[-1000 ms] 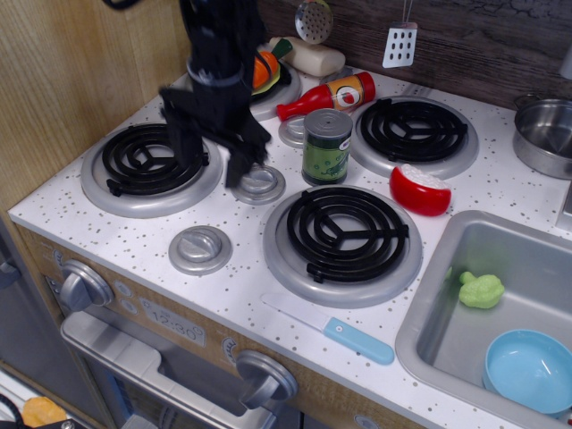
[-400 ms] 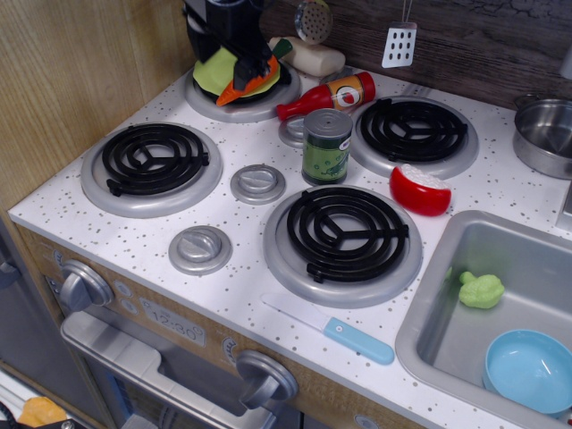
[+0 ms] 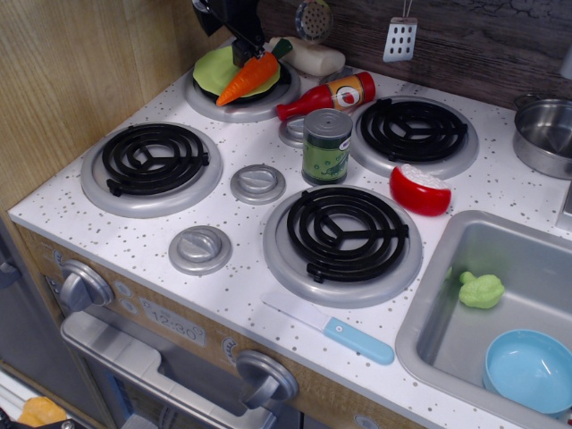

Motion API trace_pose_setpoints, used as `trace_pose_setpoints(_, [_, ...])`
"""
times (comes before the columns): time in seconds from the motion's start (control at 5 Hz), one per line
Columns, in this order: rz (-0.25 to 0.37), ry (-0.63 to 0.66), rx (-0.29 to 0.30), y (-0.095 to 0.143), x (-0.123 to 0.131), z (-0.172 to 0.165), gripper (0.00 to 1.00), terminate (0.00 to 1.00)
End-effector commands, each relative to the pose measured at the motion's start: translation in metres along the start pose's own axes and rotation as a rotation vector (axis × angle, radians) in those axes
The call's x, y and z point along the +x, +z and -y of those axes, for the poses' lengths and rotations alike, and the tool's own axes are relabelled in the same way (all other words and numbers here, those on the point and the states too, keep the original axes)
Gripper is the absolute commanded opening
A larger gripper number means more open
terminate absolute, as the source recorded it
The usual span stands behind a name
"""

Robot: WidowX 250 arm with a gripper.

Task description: Take carrot off plate

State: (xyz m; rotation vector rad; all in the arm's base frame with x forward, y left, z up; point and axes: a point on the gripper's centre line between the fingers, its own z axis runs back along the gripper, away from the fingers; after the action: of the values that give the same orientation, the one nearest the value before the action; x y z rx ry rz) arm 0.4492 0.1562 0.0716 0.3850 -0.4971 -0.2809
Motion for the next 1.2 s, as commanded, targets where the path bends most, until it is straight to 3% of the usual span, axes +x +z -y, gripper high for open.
trace_pose_setpoints(0.0, [0.071,-0.007,-0.016,0.002,0.015,-0.011,1.00,0.00])
trace_pose_setpoints(0.8, [0.053,-0.006,-0.158,-0.028,0.012,-0.001,1.00,0.00])
trace_pose_setpoints(1.0, [-0.025,0.037,-0.218,-0.020,0.014,0.000,0.00,0.00])
